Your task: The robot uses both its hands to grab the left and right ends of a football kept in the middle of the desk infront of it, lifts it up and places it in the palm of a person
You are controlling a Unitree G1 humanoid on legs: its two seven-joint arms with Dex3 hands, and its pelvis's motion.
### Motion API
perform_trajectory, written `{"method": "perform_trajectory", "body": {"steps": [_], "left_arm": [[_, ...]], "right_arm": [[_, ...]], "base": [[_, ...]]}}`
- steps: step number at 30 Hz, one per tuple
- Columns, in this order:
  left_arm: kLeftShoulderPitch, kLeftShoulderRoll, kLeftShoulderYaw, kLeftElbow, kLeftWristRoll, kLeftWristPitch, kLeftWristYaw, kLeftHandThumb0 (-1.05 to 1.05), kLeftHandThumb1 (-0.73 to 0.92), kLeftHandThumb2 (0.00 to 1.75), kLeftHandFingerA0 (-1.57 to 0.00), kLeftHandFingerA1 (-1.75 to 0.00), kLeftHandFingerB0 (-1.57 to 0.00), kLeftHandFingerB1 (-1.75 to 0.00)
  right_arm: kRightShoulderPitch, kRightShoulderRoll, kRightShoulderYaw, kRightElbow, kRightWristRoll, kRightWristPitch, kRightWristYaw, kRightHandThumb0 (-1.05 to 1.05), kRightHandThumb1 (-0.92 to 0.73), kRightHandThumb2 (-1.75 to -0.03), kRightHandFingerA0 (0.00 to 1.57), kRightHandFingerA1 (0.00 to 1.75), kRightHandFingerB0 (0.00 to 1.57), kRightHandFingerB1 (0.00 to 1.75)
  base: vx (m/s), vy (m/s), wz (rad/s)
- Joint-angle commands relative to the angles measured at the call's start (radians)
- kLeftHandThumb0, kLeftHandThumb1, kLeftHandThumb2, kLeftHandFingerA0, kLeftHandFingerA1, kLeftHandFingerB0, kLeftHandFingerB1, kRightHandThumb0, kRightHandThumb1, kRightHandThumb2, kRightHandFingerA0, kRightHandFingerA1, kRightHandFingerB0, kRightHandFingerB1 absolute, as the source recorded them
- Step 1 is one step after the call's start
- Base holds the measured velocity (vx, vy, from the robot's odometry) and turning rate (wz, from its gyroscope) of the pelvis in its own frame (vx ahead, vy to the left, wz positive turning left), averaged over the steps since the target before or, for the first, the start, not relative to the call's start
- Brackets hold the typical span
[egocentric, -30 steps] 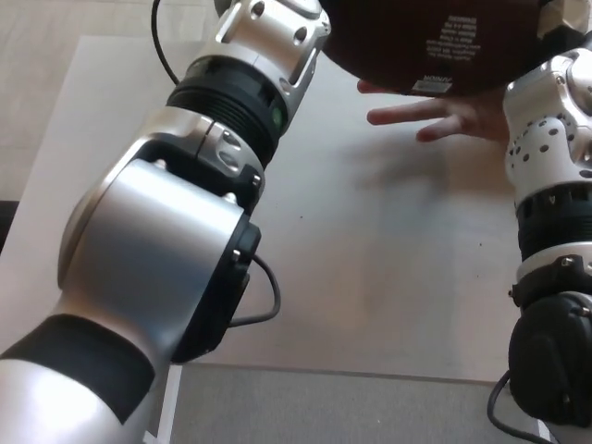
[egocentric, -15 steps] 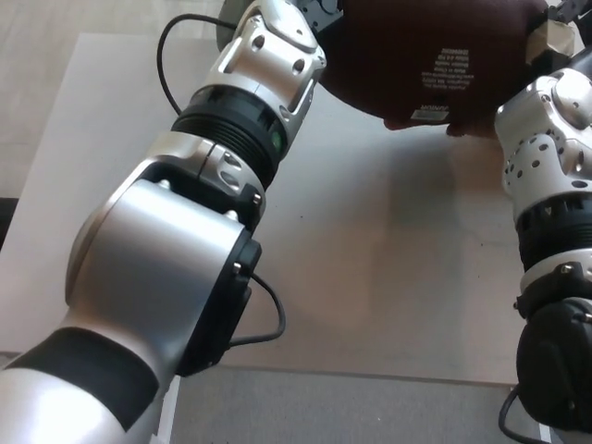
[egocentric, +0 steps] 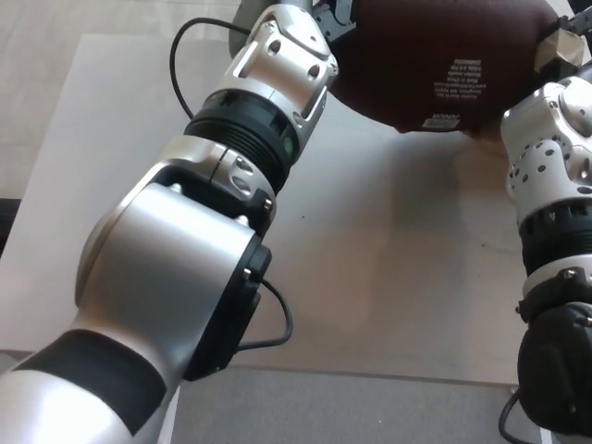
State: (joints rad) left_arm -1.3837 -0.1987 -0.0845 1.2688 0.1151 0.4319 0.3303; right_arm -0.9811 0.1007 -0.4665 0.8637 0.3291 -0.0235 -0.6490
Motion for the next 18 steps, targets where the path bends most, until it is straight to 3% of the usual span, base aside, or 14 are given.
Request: {"method": "perform_trajectory", "body": {"steps": [1, 2, 3, 4, 6, 7, 8, 9, 10, 11, 13, 14, 15, 18], "left_arm": [[0.0, -0.013, 0.042, -0.025, -0.04, 0.04, -0.129, -0.59, 0.78, 0.63, -0.49, -0.95, -0.18, -0.43], [-0.004, -0.007, 0.018, -0.024, -0.012, 0.039, -0.14, -0.62, 0.8, 0.63, -0.41, -0.86, -0.12, -0.41], [-0.002, -0.008, 0.016, -0.024, -0.008, 0.039, -0.142, -0.62, 0.8, 0.63, -0.41, -0.86, -0.12, -0.41], [-0.009, -0.004, 0.018, -0.027, -0.01, 0.038, -0.147, -0.65, 0.63, 0.96, -0.24, -0.67, -0.06, -0.48], [-0.027, 0.007, 0.028, -0.038, -0.018, 0.037, -0.155, -0.64, 0.63, 0.95, -0.2, -0.63, -0.05, -0.46], [-0.032, 0.008, 0.028, -0.044, -0.02, 0.038, -0.168, -0.64, 0.65, 0.94, -0.12, -0.6, -0.06, -0.46], [-0.037, 0.008, 0.017, -0.044, -0.01, 0.034, -0.179, -0.64, 0.65, 0.94, -0.13, -0.57, -0.08, -0.46], [-0.041, 0.009, 0.013, -0.047, -0.006, 0.03, -0.185, -0.6, 0.84, 0.65, -0.16, -0.54, -0.16, -0.38], [-0.041, 0.007, 0.017, -0.048, -0.008, 0.026, -0.177, -0.64, 0.65, 0.95, -0.22, -0.59, -0.17, -0.5], [-0.048, 0.008, 0.005, -0.051, 0.001, 0.035, -0.186, -0.63, 0.85, 0.65, -0.14, -0.5, -0.14, -0.37], [-0.045, 0.01, 0.0, -0.051, 0.005, 0.039, -0.191, -0.63, 0.84, 0.65, -0.15, -0.54, -0.15, -0.37], [-0.043, 0.011, 0.002, -0.051, 0.003, 0.04, -0.191, -0.36, 0.59, 1.12, -0.05, -0.55, 0.0, -0.51], [-0.035, 0.013, 0.007, -0.055, -0.001, 0.035, -0.191, -0.76, 0.65, 1.0, -0.01, -0.43, -0.03, -0.3], [-0.021, 0.02, 0.032, -0.067, -0.021, 0.03, -0.184, -0.81, 0.66, 1.05, -0.01, -0.44, -0.01, -0.17]], "right_arm": [[0.061, -0.049, 0.059, 0.013, -0.063, 0.183, -0.043, -0.34, -0.84, -0.65, 0.72, 0.58, 0.54, 0.51], [0.068, -0.063, 0.066, 0.026, -0.068, 0.201, -0.045, -0.37, -0.85, -0.64, 0.6, 1.13, 0.47, 0.65], [0.073, -0.066, 0.069, 0.025, -0.067, 0.204, -0.046, -0.37, -0.85, -0.64, 0.6, 1.13, 0.47, 0.65], [0.086, -0.069, 0.077, 0.009, -0.066, 0.226, -0.031, -0.43, -0.84, -0.68, 0.6, 1.34, 0.35, 0.58], [0.111, -0.076, 0.104, -0.016, -0.075, 0.276, -0.002, -0.44, -0.83, -0.66, 0.63, 1.35, 0.38, 0.55], [0.123, -0.071, 0.102, -0.02, -0.069, 0.263, 0.001, -0.43, -0.82, -0.64, 0.47, 1.12, 0.33, 0.42], [0.135, -0.073, 0.11, -0.028, -0.066, 0.28, 0.018, -0.46, -0.83, -0.64, 0.44, 1.19, 0.22, 0.38], [0.14, -0.071, 0.11, -0.034, -0.059, 0.289, 0.023, -0.41, -0.62, -1.03, 0.59, 0.96, 0.03, 0.47], [0.149, -0.069, 0.119, -0.036, -0.065, 0.291, 0.025, -0.47, -0.85, -0.69, 0.14, 0.86, 0.1, 0.2], [0.156, -0.083, 0.156, -0.044, -0.091, 0.322, 0.053, -0.55, -0.78, -0.87, 0.0, 0.0, 0.0, 0.0], [0.163, -0.092, 0.184, -0.036, -0.109, 0.332, 0.069, -0.59, -0.77, -0.87, 0.0, 0.0, 0.0, 0.0], [0.163, -0.104, 0.204, -0.025, -0.127, 0.337, 0.073, -0.82, -0.61, -0.84, 0.0, 0.16, 0.0, 0.0], [0.157, -0.124, 0.233, -0.01, -0.154, 0.347, 0.084, -0.82, -0.68, -0.89, 0.0, 0.0, 0.0, 0.0], [0.159, -0.166, 0.286, 0.006, -0.183, 0.332, 0.13, -1.05, -0.77, -1.06, 0.0, 0.11, 0.0, 0.01]], "base": [[0.0, 0.0, 0.0], [0.0, 0.0, 0.0], [0.0, 0.0, 0.0], [0.0, 0.0, 0.0], [0.0, 0.0, 0.0], [0.0, 0.0, 0.0], [0.0, 0.0, 0.0], [0.0, 0.0, 0.0], [0.0, 0.0, 0.0], [0.0, 0.0, 0.0], [0.0, 0.0, 0.0], [0.0, 0.0, 0.0], [0.0, 0.0, 0.0], [0.0, 0.0, 0.0]]}}
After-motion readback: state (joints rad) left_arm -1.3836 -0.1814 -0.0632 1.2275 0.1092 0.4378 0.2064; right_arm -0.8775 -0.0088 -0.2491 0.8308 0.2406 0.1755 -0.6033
